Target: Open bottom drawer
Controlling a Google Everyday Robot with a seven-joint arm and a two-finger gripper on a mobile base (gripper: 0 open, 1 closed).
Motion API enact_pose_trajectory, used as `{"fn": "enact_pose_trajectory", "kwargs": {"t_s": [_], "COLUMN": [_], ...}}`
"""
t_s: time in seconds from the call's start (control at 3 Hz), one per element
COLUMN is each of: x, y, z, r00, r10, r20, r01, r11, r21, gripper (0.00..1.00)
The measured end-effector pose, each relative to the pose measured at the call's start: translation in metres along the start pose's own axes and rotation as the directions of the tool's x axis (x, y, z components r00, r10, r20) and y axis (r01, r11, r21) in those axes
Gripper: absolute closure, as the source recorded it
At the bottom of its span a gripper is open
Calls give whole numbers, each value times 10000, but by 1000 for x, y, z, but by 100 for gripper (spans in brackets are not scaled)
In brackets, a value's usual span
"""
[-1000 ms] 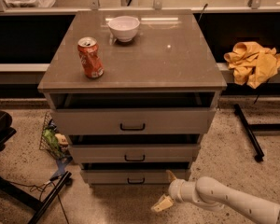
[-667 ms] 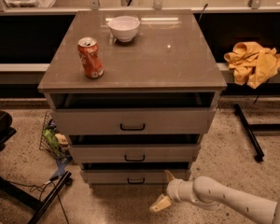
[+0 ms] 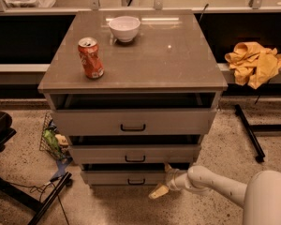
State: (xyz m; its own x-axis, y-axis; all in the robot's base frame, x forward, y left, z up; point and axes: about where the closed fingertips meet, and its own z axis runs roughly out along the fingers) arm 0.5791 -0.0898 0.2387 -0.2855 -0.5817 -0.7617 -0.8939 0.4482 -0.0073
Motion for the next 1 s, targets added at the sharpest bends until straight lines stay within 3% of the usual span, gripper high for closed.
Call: {"fn": "enact_pose_trajectory", "kwargs": {"t_s": [0.33,0.67,1.0], "x": [5,16,17], "y": [-10,-20,-23], "z": [19,47,53], "r00": [10000,9992,9991], "r10": [21,260,283], "r20": [-96,-294,-312], "r01": [-22,-265,-288], "r11": [10000,9995,9994], "r21": [-61,-167,-181], "gripper": [0,18,48]}}
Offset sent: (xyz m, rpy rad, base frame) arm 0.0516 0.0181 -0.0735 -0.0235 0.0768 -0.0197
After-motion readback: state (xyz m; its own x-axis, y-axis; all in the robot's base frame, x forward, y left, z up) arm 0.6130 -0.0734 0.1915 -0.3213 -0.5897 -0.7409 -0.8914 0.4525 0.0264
